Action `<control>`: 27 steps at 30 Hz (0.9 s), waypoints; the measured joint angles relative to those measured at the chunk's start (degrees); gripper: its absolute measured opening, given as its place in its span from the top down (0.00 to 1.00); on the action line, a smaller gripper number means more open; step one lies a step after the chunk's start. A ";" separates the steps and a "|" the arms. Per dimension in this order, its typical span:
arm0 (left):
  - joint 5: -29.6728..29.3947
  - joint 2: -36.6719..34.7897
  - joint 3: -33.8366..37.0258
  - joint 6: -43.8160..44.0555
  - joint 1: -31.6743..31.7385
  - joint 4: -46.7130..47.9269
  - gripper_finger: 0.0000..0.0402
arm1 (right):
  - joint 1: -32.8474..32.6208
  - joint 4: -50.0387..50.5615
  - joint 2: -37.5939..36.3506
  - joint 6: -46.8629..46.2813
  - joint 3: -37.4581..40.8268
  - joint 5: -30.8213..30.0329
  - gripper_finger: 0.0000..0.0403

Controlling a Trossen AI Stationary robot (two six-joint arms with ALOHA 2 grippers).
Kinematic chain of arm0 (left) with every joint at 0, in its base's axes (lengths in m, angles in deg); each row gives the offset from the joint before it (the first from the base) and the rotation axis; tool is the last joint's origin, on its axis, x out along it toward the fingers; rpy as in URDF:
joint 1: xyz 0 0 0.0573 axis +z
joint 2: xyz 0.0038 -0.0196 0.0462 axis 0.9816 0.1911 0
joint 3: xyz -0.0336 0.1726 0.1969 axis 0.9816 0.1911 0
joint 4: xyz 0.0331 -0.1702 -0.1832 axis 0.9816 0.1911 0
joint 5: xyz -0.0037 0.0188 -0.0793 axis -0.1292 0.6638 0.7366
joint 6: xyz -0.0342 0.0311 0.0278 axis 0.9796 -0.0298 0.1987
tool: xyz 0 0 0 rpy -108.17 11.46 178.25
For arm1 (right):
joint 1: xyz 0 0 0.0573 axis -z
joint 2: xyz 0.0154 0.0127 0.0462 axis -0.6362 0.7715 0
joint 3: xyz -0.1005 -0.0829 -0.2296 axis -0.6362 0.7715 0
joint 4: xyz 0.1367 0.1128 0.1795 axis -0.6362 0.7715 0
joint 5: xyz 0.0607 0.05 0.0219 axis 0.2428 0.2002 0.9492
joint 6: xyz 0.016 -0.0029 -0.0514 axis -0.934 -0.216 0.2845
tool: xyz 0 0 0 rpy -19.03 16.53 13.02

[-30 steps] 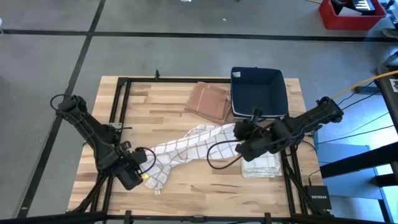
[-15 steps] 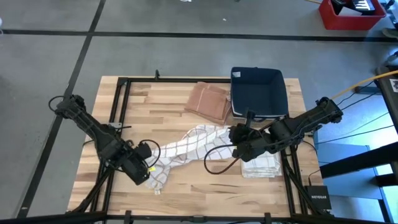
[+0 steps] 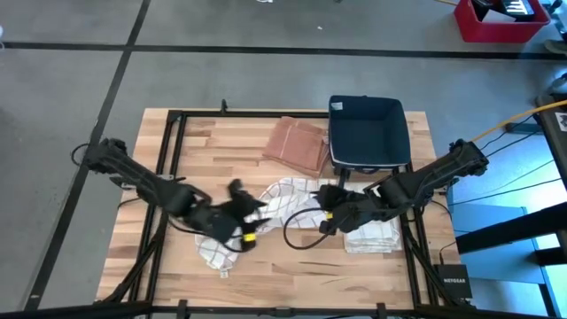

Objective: Fold towel
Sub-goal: Fold the white towel

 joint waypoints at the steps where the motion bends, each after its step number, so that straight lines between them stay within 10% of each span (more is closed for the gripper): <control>1: -0.01 1.30 0.03 -4.43 0.80 -3.78 0.53 | 0.00 -1.84 0.00 -1.07 0.43 0.79 0.99; 7: 0.10 7.90 0.03 -19.35 4.61 -21.45 0.53 | 0.00 -7.38 1.93 -1.21 1.57 1.56 0.99; 27: -1.89 14.09 0.08 -14.66 8.26 -17.24 0.53 | 0.00 -8.48 5.99 -1.67 1.10 5.82 0.99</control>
